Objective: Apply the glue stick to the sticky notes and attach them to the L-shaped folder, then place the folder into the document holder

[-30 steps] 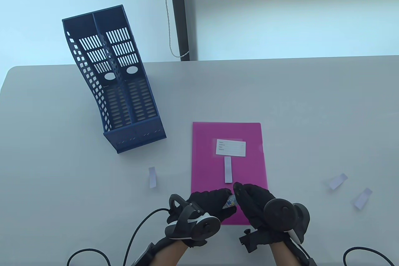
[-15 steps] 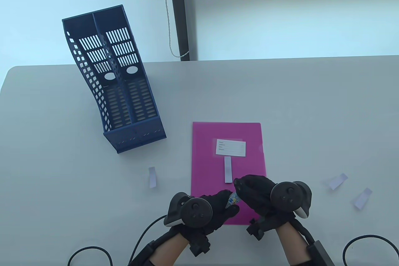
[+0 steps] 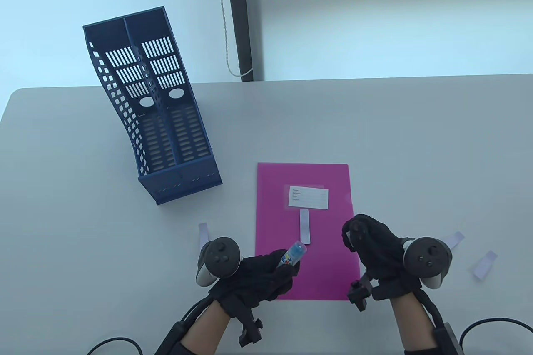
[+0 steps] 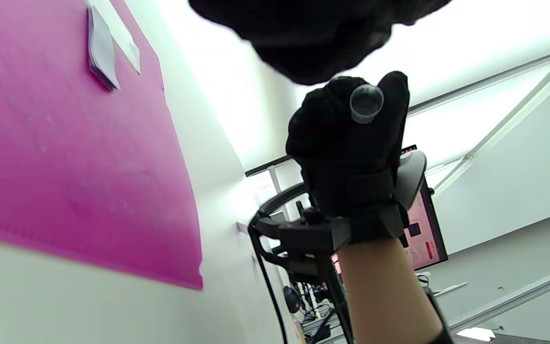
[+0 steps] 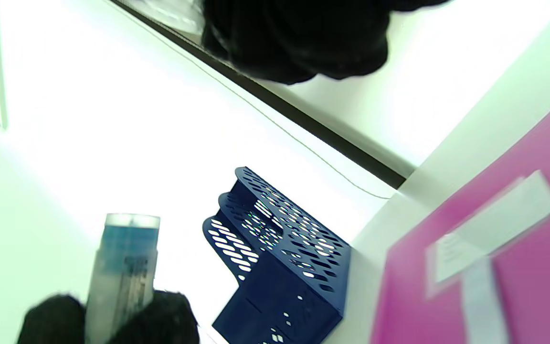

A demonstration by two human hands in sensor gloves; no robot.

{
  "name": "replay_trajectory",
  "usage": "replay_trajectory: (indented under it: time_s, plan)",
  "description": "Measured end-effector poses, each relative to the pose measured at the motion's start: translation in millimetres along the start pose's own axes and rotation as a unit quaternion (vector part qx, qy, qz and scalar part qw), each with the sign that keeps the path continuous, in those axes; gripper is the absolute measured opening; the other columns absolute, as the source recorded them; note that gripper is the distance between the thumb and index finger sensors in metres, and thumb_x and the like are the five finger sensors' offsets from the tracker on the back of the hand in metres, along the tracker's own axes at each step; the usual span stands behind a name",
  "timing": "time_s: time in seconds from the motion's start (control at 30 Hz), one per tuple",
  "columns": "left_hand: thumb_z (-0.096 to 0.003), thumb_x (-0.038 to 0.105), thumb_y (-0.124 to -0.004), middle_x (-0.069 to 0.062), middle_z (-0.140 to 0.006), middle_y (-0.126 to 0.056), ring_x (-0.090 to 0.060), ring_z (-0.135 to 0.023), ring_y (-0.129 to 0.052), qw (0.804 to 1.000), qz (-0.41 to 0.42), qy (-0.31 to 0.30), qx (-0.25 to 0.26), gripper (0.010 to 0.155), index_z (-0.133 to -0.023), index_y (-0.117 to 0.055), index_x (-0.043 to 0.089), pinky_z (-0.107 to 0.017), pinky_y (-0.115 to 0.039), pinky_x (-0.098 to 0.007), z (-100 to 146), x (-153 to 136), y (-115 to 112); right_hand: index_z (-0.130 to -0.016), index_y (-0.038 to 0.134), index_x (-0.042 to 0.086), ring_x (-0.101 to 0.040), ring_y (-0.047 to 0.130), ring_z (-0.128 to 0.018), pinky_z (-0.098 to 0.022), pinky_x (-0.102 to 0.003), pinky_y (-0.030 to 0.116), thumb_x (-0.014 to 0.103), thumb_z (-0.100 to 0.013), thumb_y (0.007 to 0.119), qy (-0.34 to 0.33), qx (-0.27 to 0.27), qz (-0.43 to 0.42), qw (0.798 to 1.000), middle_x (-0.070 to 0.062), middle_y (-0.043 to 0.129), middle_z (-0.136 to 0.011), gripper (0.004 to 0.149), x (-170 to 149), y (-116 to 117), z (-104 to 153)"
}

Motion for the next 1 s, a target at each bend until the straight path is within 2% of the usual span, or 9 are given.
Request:
replay_trajectory:
  time_s: [0.13,0.27,0.33,0.47,0.57,0.7,0.77,0.9,1.0]
  plan:
    - [-0.0590,0.052,-0.057,-0.004,-0.057,-0.092,-0.008,-0.026,-0.090,0.999,-0.033,0.012,0.011,0.058,-0.095,-0.065,0.007,-0.021,-0.079,-0.028,-1,-2,1,-0.083,0.075,0.014,-0.019,0.091,-0.040,-0.030,-0.031,0.076,0.053,-0.065,0.036,0.065,0.026,0.125,0.990,-0.008,0.089,-0.060,0.059,-14,-14,3]
    - [-0.0588,0.051,-0.058,-0.005,-0.062,-0.091,-0.011,-0.031,-0.092,0.995,-0.090,0.021,0.026,0.058,-0.097,-0.064,0.008,-0.025,-0.080,-0.031,1,-3,3,-0.093,0.066,0.010,-0.017,0.090,-0.041,-0.030,-0.031,0.076,0.054,-0.066,0.044,0.140,0.052,0.211,0.966,-0.007,0.087,-0.061,0.056,-31,-27,-4]
    - [-0.0586,0.051,-0.059,-0.006,-0.063,-0.091,-0.012,-0.033,-0.093,0.993,-0.110,0.023,0.033,0.058,-0.097,-0.064,0.008,-0.026,-0.081,-0.031,1,-3,3,-0.100,0.058,0.008,-0.018,0.089,-0.049,-0.036,-0.032,0.077,0.051,-0.066,0.052,0.176,0.082,0.270,0.943,-0.008,0.084,-0.069,0.055,-40,-30,-9]
    - [-0.0586,0.050,-0.061,-0.009,-0.069,-0.090,-0.016,-0.038,-0.094,0.990,-0.134,0.022,0.031,0.059,-0.099,-0.062,0.008,-0.030,-0.081,-0.034,1,0,3,-0.112,0.045,0.011,-0.033,0.083,-0.076,-0.055,-0.044,0.074,0.034,-0.065,0.066,0.227,0.119,0.356,0.899,-0.024,0.071,-0.097,0.056,-63,-30,-20]
    - [-0.0585,0.047,-0.064,-0.011,-0.079,-0.085,-0.020,-0.047,-0.094,0.983,-0.177,0.024,0.036,0.058,-0.104,-0.056,0.012,-0.032,-0.080,-0.033,4,5,6,-0.112,0.051,0.010,-0.034,0.085,-0.080,-0.056,-0.046,0.075,0.028,-0.062,0.073,0.258,0.103,0.407,0.870,-0.024,0.072,-0.102,0.057,-80,-30,-27]
    - [-0.0566,0.047,-0.068,-0.014,-0.089,-0.080,-0.023,-0.060,-0.094,0.969,-0.238,0.017,0.068,0.056,-0.106,-0.053,0.026,-0.031,-0.080,-0.028,10,10,11,-0.107,0.064,0.000,-0.029,0.096,-0.066,-0.047,-0.041,0.081,0.037,-0.062,0.072,0.307,0.104,0.489,0.810,-0.022,0.089,-0.088,0.059,-99,-27,-32]
    - [-0.0565,0.048,-0.068,-0.019,-0.091,-0.080,-0.026,-0.065,-0.094,0.967,-0.240,0.024,0.086,0.055,-0.106,-0.051,0.031,-0.031,-0.080,-0.029,11,9,13,-0.105,0.067,0.000,-0.026,0.098,-0.062,-0.044,-0.039,0.082,0.039,-0.061,0.072,0.313,0.102,0.517,0.790,-0.020,0.092,-0.084,0.059,-105,-26,-35]
    - [-0.0593,0.034,-0.069,-0.018,-0.094,-0.072,-0.029,-0.073,-0.089,0.960,-0.266,0.051,0.071,0.056,-0.107,-0.039,0.033,-0.037,-0.080,-0.031,9,9,14,-0.104,0.070,0.003,-0.025,0.097,-0.060,-0.043,-0.038,0.082,0.041,-0.060,0.074,0.325,0.106,0.527,0.778,-0.018,0.094,-0.080,0.058,-110,-25,-39]
    - [-0.0607,0.029,-0.066,-0.019,-0.095,-0.068,-0.028,-0.074,-0.087,0.955,-0.286,0.056,0.059,0.062,-0.109,-0.028,0.028,-0.039,-0.080,-0.031,7,8,14,-0.105,0.070,0.007,-0.026,0.096,-0.061,-0.045,-0.039,0.081,0.042,-0.060,0.074,0.330,0.127,0.532,0.770,-0.017,0.093,-0.081,0.057,-113,-21,-41]
Point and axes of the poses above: the tracker on the back of each hand, its own x axis roughly to the thumb side, its own z axis roughly from the fingertips to the wrist, y = z × x, the point moved 4 cm from there along -z, roughly from the wrist to the fingertips
